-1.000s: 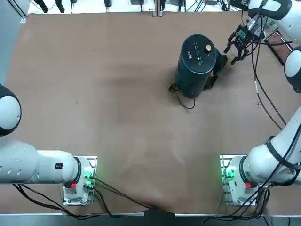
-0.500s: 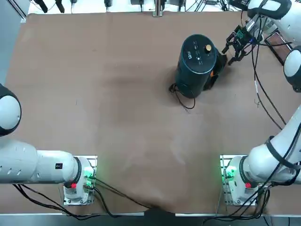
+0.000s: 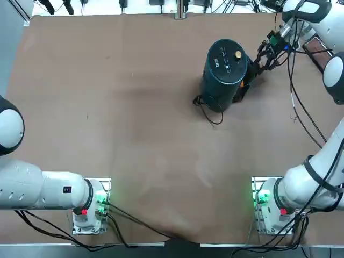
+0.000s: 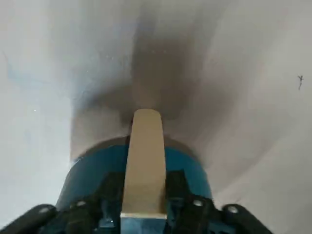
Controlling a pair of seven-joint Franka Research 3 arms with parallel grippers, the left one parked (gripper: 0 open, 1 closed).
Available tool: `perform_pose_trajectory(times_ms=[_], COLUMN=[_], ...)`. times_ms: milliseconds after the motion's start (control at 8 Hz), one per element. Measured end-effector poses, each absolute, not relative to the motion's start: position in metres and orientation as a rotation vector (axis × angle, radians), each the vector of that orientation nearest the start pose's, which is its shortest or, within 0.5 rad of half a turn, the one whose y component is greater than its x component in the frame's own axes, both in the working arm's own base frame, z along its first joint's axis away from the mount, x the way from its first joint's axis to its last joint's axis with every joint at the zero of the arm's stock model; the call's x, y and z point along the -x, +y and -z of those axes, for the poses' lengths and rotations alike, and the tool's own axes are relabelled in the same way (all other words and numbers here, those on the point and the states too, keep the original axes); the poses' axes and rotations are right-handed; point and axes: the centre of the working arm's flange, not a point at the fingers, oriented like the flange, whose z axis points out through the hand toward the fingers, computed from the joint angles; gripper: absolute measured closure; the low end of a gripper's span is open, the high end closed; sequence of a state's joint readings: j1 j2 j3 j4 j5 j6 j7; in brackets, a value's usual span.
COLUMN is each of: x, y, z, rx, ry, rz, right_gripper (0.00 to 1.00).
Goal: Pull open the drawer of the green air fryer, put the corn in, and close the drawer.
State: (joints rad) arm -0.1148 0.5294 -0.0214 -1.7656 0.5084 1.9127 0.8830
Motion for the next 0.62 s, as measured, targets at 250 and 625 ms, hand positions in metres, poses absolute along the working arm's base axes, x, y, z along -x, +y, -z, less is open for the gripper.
perform_pose_trajectory(times_ms=[250, 625], x=[-0.621, -0.624], y=[-0.048, -0.038], z=[-0.249, -0.261], rx=[2.238, 2.284], ry=[1.663, 1.577], rz=[-0.713, -0.686], right_gripper=[0.54, 0.54])
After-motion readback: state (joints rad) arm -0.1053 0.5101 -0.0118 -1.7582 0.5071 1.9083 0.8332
